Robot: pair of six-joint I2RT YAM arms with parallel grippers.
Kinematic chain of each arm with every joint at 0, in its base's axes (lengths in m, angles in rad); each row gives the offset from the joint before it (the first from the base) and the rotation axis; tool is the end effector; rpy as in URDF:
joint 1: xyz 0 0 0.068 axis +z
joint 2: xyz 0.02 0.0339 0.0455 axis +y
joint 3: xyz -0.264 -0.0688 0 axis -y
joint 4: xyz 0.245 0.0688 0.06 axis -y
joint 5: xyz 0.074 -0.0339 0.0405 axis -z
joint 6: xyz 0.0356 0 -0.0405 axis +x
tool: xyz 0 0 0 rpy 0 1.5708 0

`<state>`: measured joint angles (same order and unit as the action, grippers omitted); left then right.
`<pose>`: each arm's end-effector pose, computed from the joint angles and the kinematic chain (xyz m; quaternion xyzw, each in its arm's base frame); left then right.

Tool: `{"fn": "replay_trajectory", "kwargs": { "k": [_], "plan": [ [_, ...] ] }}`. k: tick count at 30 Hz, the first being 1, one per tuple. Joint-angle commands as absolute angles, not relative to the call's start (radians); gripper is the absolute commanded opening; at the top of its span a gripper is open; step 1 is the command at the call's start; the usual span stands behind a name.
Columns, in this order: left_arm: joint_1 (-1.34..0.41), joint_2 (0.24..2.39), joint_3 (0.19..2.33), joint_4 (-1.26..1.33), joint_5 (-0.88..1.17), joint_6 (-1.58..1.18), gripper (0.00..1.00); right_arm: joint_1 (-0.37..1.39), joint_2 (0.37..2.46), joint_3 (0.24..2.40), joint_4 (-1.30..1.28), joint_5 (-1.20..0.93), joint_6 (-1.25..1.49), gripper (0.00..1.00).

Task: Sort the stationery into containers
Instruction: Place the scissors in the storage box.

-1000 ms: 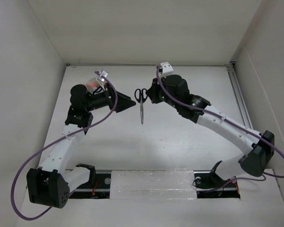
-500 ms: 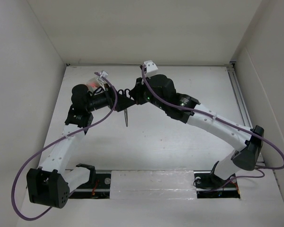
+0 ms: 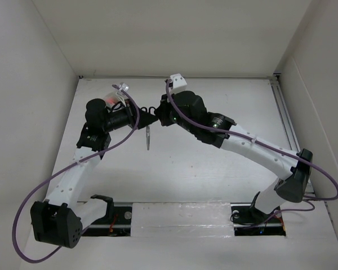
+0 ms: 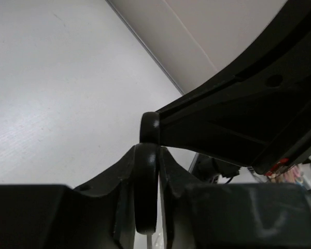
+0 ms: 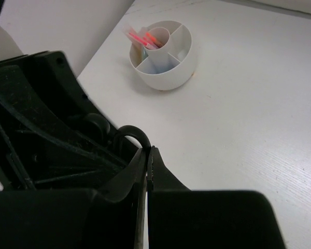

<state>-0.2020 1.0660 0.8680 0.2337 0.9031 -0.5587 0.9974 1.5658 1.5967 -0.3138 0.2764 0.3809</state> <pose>0.2298 -0.0756 0.3586 0.1982 0.6706 -0.5217 0.4887 0.2065 0.3019 0.4148 -0.1615 0.7799 0.2931 0.5290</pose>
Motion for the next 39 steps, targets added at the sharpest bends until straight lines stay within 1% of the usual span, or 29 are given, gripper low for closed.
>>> {"fn": "replay_trajectory", "kwargs": {
  "k": [1, 2, 8, 10, 11, 14, 15, 16, 18, 22, 24, 26, 28, 32, 34, 38, 39],
  "plan": [
    [-0.202, 1.043, 0.922, 0.255, 0.876, -0.538, 0.12, 1.015, 1.559, 1.629, -0.307, 0.284, 0.382, 0.00],
    [-0.202, 1.043, 0.922, 0.255, 0.876, -0.538, 0.00, 1.025, 1.559, 1.629, -0.307, 0.284, 0.382, 0.00],
    [-0.202, 1.052, 0.922, 0.265, 0.876, -0.548, 0.00, 1.034, 1.549, 1.629, -0.286, 0.259, 0.353, 0.00],
    [-0.202, 1.052, 0.922, 0.265, 0.845, -0.548, 0.00, 1.034, 1.529, 1.602, -0.264, 0.247, 0.337, 0.00],
    [-0.202, 1.052, 0.922, 0.265, 0.833, -0.535, 0.00, 1.034, 1.513, 1.601, -0.264, 0.247, 0.316, 0.20],
    [-0.202, 1.100, 0.982, 0.233, 0.753, -0.483, 0.00, 1.034, 1.471, 1.575, -0.250, 0.294, 0.293, 0.67],
    [-0.202, 1.115, 1.008, 0.191, 0.721, -0.467, 0.00, 1.034, 1.457, 1.562, -0.277, 0.316, 0.293, 0.85],
    [-0.202, 1.133, 1.069, 0.172, 0.656, -0.447, 0.00, 1.025, 1.444, 1.552, -0.288, 0.374, 0.293, 0.91],
    [-0.202, 1.181, 1.123, 0.156, 0.586, -0.433, 0.00, 1.025, 1.386, 1.497, -0.299, 0.423, 0.293, 0.99],
    [-0.202, 1.268, 1.250, 0.224, 0.387, -0.373, 0.00, 0.968, 1.252, 1.350, -0.285, 0.423, 0.305, 1.00],
    [-0.202, 1.327, 1.308, 0.224, 0.335, -0.324, 0.00, 0.954, 1.194, 1.269, -0.285, 0.414, 0.305, 1.00],
    [-0.163, 1.413, 1.365, 0.224, 0.258, -0.292, 0.00, 0.954, 1.106, 1.217, -0.294, 0.414, 0.305, 1.00],
    [-0.115, 1.484, 1.365, 0.268, 0.207, -0.282, 0.00, 0.954, 1.019, 1.143, -0.295, 0.396, 0.314, 1.00],
    [-0.080, 1.558, 1.301, 0.504, 0.166, -0.267, 0.00, 0.945, 0.895, 1.042, -0.304, 0.351, 0.325, 1.00],
    [-0.080, 1.578, 1.276, 0.557, 0.103, -0.229, 0.00, 0.945, 0.855, 0.997, -0.313, 0.330, 0.325, 1.00],
    [-0.071, 1.643, 1.275, 0.623, 0.078, -0.175, 0.00, 0.945, 0.782, 0.942, -0.336, 0.318, 0.345, 1.00],
    [-0.060, 1.672, 1.291, 0.597, 0.069, -0.175, 0.00, 0.945, 0.772, 0.930, -0.336, 0.301, 0.345, 1.00]
  ]
}}
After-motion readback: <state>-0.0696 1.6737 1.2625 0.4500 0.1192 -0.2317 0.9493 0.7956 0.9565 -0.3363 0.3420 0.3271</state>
